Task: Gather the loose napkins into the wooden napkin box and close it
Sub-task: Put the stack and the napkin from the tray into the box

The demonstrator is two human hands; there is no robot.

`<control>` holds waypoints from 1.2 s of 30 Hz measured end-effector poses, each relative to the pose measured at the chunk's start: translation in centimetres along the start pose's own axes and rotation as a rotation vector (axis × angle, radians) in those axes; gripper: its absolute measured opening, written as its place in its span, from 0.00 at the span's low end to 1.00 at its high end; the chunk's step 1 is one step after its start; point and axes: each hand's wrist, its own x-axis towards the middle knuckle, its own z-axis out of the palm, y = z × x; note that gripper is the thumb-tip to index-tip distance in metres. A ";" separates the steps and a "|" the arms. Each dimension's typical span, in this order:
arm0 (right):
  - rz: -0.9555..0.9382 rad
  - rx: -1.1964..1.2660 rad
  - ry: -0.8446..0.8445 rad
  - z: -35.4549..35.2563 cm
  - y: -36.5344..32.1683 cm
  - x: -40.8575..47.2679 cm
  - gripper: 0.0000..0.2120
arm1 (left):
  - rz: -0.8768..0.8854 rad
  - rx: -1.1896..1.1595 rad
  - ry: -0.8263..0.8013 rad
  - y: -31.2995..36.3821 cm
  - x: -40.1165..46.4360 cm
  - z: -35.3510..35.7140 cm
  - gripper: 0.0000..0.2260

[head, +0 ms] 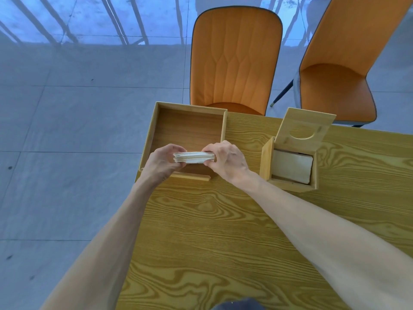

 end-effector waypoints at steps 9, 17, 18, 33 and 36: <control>0.048 0.107 0.040 -1.7 0.6 -1.6 0.10 | 0.035 0.027 0.046 1.8 -1.1 0.1 0.07; 0.149 0.264 0.232 -6.5 4.6 -6.6 0.11 | 0.189 -0.050 -0.019 8.0 -2.0 4.1 0.09; 0.170 0.277 0.258 -7.2 5.4 -7.3 0.12 | 0.195 -0.067 -0.030 9.0 -2.0 5.0 0.10; 0.420 0.403 0.384 -11.3 15.9 -13.5 0.14 | 0.133 -0.047 0.004 15.6 -2.9 18.4 0.16; 0.421 0.331 0.379 -10.9 16.4 -13.0 0.15 | 0.088 -0.018 0.069 15.4 -2.7 19.0 0.15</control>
